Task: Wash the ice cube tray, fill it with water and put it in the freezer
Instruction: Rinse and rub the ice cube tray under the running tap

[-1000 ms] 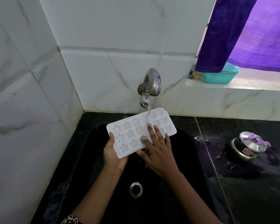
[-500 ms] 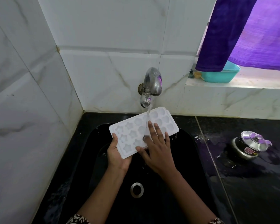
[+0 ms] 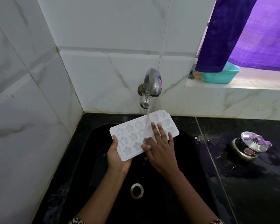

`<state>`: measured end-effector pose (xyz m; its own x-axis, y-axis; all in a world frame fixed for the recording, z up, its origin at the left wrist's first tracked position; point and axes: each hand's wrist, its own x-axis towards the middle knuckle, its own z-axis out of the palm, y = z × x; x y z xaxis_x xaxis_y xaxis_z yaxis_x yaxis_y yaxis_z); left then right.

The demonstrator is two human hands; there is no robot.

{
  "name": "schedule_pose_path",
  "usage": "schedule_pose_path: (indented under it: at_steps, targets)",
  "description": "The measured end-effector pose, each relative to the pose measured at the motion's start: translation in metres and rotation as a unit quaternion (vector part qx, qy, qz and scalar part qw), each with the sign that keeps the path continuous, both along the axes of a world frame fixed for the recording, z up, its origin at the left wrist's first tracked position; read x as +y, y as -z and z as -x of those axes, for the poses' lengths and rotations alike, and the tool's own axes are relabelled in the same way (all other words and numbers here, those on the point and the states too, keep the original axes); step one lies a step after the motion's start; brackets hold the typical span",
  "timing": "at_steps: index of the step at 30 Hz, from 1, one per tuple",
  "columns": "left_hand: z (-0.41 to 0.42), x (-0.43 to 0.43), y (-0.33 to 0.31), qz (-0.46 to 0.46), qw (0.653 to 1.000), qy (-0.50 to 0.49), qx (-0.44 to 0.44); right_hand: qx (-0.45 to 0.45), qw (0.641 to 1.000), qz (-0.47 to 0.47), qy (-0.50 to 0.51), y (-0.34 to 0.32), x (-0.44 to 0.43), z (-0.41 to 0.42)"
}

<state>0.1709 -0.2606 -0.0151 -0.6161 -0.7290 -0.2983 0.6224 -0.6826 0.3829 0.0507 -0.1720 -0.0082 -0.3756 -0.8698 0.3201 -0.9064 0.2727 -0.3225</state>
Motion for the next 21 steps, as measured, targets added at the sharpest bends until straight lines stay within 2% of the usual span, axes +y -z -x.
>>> schedule_pose_path:
  at_steps: [4, 9, 13, 15, 18, 21]
  targets:
    - [-0.003, -0.006, -0.001, 0.013, 1.0, -0.022, 0.006, 0.02, 0.999, -0.026, -0.03, 0.008, 0.004, -0.009]
    - [-0.003, 0.0, 0.0, 0.006, 1.0, -0.01, 0.0, 0.002, 1.0, -0.015, 0.002, -0.003, 0.002, -0.004]
    - [-0.004, -0.005, -0.001, 0.005, 1.0, -0.022, 0.007, -0.006, 0.997, -0.06, -0.048, 0.003, 0.009, -0.014]
    - [-0.007, -0.005, 0.002, 0.01, 1.0, -0.006, -0.003, -0.054, 0.997, -0.031, -0.055, 0.002, 0.017, -0.007]
    - [-0.004, 0.002, 0.006, 0.005, 1.0, 0.02, -0.002, -0.126, 0.99, 0.06, -0.017, -0.003, 0.026, -0.001]
    - [0.003, 0.007, 0.007, 0.0, 0.999, 0.031, -0.007, -0.13, 0.987, 0.097, 0.015, -0.007, 0.031, 0.002]
